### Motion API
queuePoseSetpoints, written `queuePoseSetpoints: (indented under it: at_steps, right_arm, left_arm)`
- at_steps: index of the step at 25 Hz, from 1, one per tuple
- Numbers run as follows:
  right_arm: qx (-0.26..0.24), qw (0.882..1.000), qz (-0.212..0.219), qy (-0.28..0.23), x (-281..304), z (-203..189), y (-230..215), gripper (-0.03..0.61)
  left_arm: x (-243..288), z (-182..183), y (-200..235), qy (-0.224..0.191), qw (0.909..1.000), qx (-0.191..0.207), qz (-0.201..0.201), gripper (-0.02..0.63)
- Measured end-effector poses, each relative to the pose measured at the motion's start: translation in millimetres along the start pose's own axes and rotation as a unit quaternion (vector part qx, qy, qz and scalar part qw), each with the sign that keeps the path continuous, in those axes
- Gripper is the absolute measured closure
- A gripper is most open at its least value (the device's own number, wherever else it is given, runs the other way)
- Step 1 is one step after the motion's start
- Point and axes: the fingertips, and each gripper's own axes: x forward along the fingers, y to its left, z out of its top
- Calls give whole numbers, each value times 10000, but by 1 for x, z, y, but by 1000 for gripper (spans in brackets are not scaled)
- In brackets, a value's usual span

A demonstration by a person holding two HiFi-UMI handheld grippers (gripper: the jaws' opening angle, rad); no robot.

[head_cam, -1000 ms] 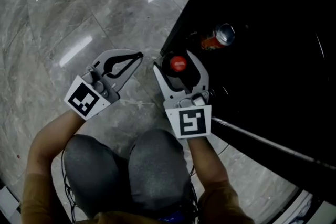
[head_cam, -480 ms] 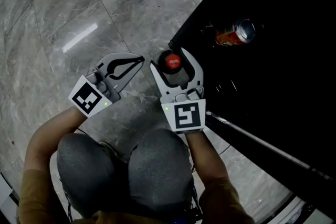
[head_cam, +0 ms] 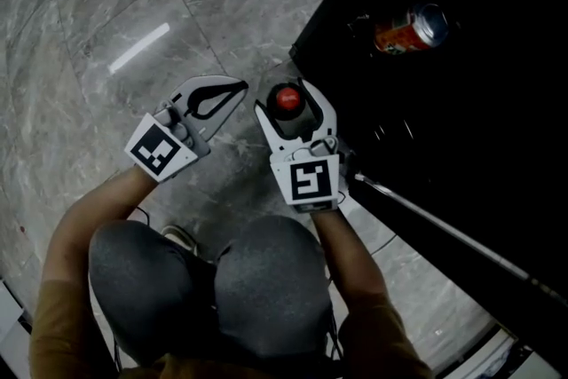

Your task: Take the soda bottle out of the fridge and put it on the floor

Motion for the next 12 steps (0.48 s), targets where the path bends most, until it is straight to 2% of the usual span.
queuePoseSetpoints:
  at_steps: [4,8,12]
  right_arm:
    - [73,9999,18,128,6,-15,2,279]
    - [93,9998,53,170,16,-28,6,279]
    - [147,9995,130,232,23,-44,16,279]
  left_arm:
    - [-6,-22,7,175,9997,-10,163,614]
    - [-11,-35,-1,391,9991,125,114,614]
    - [-12,-43,-10,521,9986,67,92,614]
